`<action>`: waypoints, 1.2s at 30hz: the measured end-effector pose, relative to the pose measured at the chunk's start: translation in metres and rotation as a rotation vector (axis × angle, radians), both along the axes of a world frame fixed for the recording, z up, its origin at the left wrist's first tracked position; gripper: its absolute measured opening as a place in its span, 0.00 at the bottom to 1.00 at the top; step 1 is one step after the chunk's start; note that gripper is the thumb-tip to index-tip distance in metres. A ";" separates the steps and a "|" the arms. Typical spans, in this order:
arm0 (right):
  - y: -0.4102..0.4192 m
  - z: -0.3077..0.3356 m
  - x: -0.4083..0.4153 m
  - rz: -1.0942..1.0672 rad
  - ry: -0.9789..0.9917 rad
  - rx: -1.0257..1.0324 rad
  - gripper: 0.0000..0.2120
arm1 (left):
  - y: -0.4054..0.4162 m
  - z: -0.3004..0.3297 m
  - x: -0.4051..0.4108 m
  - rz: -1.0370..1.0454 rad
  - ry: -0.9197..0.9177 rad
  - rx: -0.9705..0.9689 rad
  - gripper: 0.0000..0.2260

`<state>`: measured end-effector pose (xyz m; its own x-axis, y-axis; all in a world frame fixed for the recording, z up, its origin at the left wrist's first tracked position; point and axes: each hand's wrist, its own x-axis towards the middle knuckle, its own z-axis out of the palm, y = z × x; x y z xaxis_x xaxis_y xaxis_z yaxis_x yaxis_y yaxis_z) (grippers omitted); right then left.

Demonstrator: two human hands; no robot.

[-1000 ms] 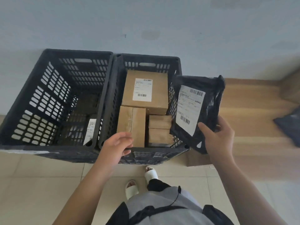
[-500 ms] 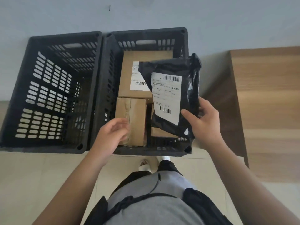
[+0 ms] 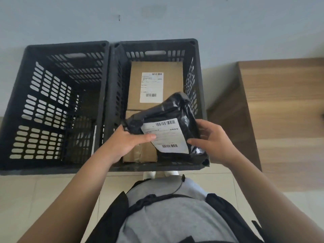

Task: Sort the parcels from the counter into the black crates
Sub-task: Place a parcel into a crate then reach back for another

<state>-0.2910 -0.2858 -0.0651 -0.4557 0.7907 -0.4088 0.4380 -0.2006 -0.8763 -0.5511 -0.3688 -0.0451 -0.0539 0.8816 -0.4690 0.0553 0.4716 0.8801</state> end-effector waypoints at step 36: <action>-0.064 -0.009 -0.010 0.122 -0.670 0.142 0.17 | 0.005 -0.081 0.026 -0.734 0.209 -0.348 0.27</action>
